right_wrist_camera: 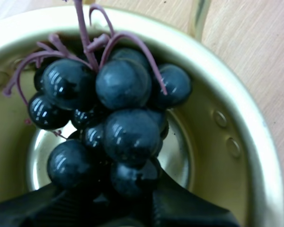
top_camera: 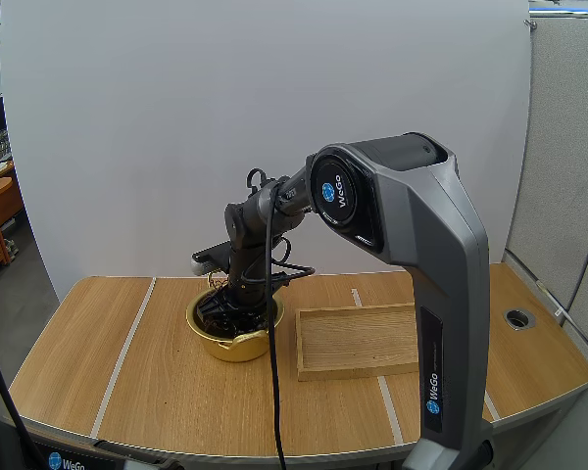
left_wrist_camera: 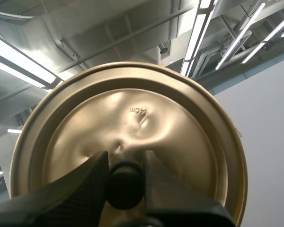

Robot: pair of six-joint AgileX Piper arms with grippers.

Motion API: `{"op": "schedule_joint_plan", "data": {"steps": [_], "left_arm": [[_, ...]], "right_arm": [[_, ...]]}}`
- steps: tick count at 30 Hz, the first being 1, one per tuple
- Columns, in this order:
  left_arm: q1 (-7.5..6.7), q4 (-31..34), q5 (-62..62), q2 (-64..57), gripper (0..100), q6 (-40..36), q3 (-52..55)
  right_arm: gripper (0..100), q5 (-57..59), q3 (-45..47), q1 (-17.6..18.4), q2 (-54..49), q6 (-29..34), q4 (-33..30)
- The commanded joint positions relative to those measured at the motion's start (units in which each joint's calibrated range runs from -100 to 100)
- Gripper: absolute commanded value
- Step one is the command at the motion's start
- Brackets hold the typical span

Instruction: Open the pot, put the grape inside, and close it

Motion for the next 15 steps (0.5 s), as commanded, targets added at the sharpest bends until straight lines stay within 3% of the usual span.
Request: {"op": "schedule_joint_plan", "data": {"steps": [1, 2, 3, 15], "left_arm": [[-0.14, 1.1, -1.2, -0.4, 0, -0.2, -0.5], [-0.14, 1.1, -1.2, -0.4, 0, -0.2, -0.5], [-0.14, 1.1, -1.2, -0.4, 0, -0.2, -0.5], [-0.14, 1.1, -1.2, -0.4, 0, -0.2, -0.5]], "right_arm": [[72, -6.5, -3.9, -0.3, -0.9, -1.5, 2.1], [94, -6.1, -4.5, -0.3, -0.9, -1.5, 2.1], [100, -5.4, -5.0, -0.3, -0.9, -1.5, 2.1], [100, 0.4, -9.4, -0.3, -2.3, -1.4, 2.3]]}}
